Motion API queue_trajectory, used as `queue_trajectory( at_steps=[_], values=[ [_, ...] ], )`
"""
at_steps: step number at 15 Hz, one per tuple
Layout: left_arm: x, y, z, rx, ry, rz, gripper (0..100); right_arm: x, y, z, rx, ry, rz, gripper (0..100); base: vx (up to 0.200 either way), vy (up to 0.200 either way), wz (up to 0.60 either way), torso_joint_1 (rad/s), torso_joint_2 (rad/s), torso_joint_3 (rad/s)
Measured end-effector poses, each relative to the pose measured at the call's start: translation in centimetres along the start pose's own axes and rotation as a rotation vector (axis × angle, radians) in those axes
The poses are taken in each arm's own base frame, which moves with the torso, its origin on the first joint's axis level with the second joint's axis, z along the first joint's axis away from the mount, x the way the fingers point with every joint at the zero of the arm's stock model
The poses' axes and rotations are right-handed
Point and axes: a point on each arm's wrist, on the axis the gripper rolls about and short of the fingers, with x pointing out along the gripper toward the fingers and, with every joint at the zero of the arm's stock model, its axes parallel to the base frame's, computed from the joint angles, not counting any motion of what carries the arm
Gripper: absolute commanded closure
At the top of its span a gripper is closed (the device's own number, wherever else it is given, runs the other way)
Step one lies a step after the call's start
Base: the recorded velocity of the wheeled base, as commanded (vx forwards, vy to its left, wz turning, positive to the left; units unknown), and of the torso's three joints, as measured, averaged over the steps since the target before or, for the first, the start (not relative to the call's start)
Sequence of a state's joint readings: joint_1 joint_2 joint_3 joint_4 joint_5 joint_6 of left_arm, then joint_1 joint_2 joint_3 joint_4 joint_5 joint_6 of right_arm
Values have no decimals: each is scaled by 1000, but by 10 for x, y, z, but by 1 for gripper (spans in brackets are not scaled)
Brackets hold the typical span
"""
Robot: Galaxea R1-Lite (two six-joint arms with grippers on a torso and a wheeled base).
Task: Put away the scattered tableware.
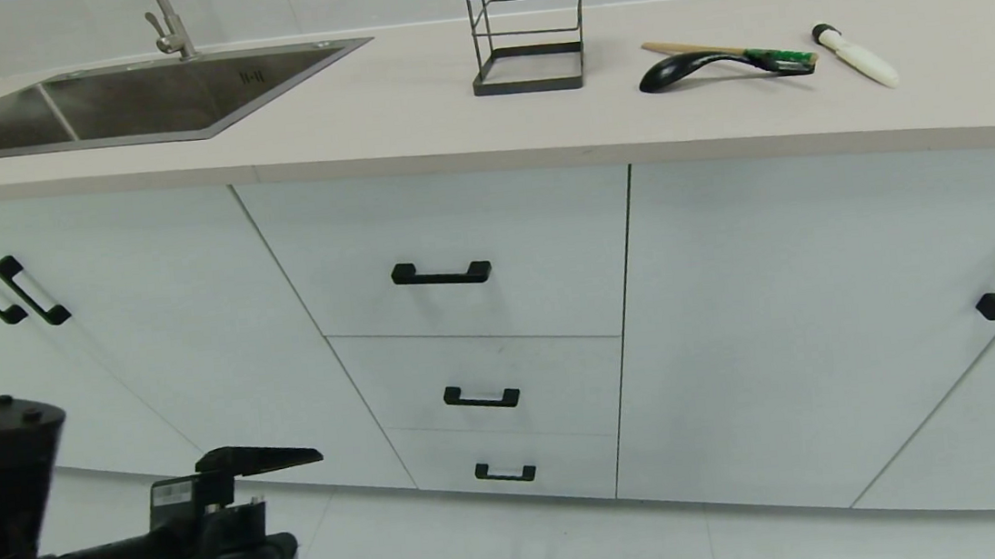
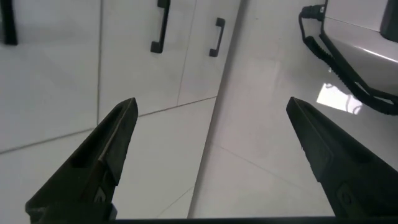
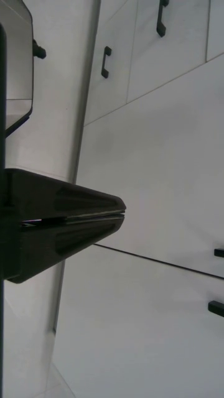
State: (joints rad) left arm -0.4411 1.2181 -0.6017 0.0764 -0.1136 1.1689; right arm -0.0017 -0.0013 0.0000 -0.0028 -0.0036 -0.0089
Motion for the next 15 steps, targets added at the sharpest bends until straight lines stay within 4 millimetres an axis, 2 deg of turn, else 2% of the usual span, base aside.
queue_trajectory(
  at_steps=[7,15],
  values=[
    [38,13,4,9,-11,-1,0,0,0,0,0,0,0,100,0,0,0,0,0,0],
    [114,23,0,4,-3,-64,0,0,0,0,0,0,0,100,0,0,0,0,0,0]
  ],
)
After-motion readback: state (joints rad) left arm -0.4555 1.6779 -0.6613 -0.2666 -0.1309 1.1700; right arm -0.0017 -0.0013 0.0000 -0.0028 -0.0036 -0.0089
